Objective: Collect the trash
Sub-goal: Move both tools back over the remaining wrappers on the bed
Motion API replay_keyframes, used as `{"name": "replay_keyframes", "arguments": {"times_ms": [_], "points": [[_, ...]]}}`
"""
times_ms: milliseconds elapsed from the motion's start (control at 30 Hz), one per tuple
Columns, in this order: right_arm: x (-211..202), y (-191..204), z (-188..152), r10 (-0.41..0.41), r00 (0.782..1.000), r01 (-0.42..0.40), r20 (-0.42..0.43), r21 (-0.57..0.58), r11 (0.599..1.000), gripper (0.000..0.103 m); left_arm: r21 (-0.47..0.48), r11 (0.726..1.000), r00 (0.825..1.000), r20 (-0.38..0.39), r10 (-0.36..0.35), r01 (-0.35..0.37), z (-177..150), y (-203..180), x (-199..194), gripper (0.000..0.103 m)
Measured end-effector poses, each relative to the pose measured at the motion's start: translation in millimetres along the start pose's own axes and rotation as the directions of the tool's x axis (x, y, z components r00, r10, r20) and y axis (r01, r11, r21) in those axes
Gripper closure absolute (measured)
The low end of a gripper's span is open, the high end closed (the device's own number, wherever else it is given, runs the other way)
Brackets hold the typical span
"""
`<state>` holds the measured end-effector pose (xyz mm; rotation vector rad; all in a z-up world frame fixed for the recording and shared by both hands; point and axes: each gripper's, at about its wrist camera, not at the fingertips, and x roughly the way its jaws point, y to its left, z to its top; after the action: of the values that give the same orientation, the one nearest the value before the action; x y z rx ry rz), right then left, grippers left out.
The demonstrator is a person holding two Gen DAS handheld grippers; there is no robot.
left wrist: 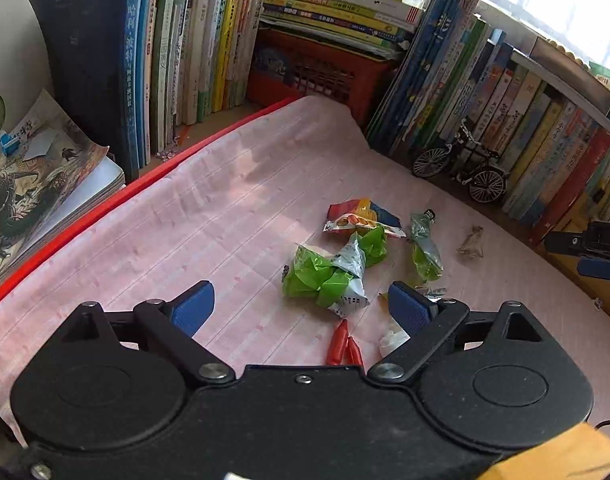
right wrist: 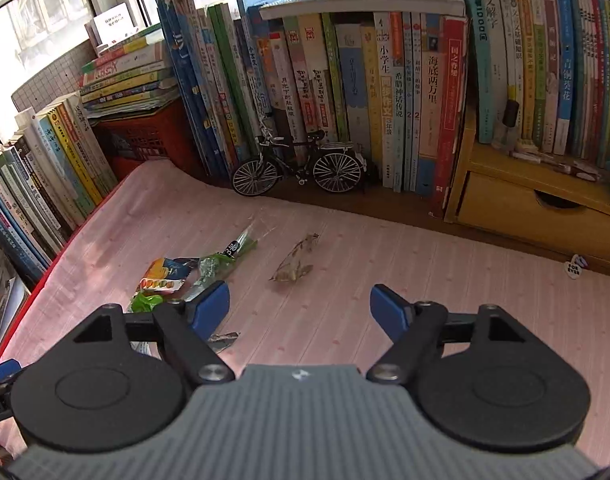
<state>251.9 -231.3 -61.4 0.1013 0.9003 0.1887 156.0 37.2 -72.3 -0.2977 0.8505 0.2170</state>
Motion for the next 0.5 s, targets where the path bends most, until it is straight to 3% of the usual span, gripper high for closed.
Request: {"name": "replay_keyframes", "arguments": {"times_ms": [200,500], "points": [[56,0,12,0.018,0.997,-0.021,-0.072,-0.038,0.999,0.019,0.040,0.998,0.999,-0.031,0.042,-0.041,-2,-24,42,0.013],[121,-2,25,0.038,0.987,-0.039,-0.154,-0.004,0.999,0.023,-0.089,0.996,0.997,-0.080,0.019,-0.026,-2,-27,82,0.034]]}}
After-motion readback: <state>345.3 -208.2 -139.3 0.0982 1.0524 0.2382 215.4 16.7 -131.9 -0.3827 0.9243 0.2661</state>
